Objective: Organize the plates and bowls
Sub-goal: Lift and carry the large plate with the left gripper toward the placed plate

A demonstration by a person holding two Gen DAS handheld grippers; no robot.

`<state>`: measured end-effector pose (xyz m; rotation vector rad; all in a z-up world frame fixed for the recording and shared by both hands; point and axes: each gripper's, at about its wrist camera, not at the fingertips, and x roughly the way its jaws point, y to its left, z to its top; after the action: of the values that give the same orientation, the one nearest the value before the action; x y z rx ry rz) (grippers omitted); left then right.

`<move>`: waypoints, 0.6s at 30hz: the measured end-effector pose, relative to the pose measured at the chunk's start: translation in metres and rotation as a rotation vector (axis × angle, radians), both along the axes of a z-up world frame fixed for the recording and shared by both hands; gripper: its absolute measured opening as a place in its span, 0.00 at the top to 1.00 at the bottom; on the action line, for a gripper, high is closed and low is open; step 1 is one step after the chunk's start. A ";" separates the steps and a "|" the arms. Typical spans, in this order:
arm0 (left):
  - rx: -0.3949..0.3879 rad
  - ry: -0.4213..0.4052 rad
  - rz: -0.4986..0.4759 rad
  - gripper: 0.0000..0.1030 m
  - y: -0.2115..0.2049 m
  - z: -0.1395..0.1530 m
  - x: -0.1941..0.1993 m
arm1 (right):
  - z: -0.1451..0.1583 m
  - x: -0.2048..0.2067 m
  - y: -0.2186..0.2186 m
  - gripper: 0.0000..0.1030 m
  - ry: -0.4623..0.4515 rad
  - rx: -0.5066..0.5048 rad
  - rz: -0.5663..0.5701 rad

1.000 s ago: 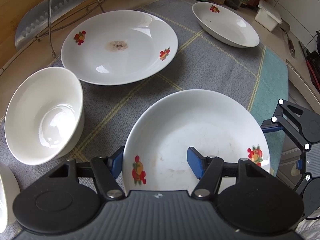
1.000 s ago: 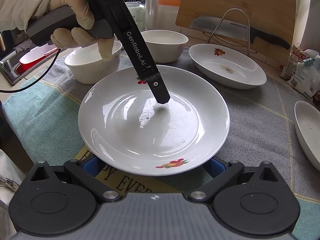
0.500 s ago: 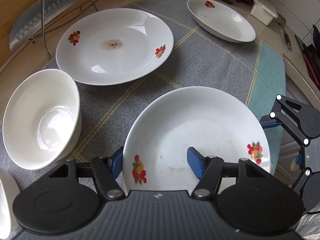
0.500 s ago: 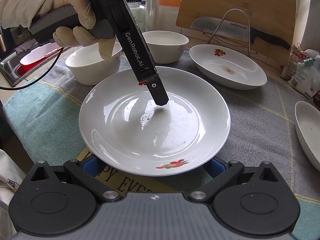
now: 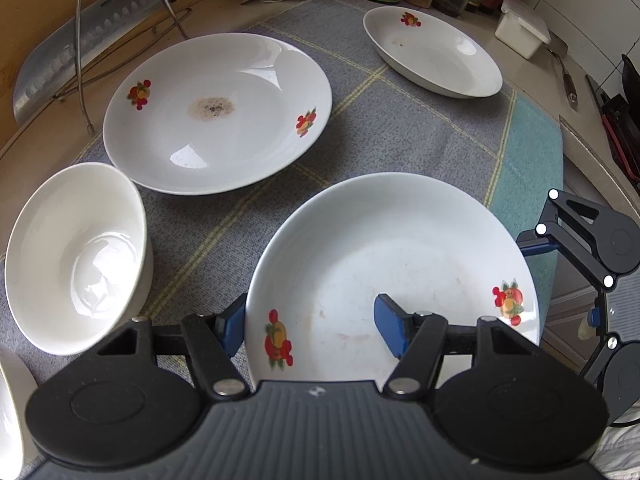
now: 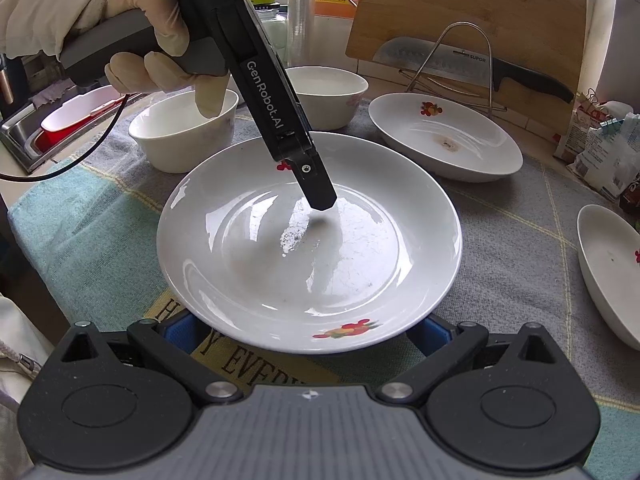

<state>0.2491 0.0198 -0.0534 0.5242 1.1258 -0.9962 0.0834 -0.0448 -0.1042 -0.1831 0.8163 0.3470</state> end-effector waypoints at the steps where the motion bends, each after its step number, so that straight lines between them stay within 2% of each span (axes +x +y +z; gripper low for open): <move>1: -0.002 0.000 0.002 0.38 -0.001 0.001 0.000 | -0.001 0.000 0.001 0.00 0.000 -0.002 0.000; 18: -0.009 -0.011 0.041 0.38 -0.044 0.009 0.004 | 0.010 0.002 -0.040 0.00 -0.006 -0.012 0.039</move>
<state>0.2536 -0.0241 -0.0443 0.4973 1.1176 -0.9616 0.0855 -0.0845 -0.0939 -0.2112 0.8094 0.3785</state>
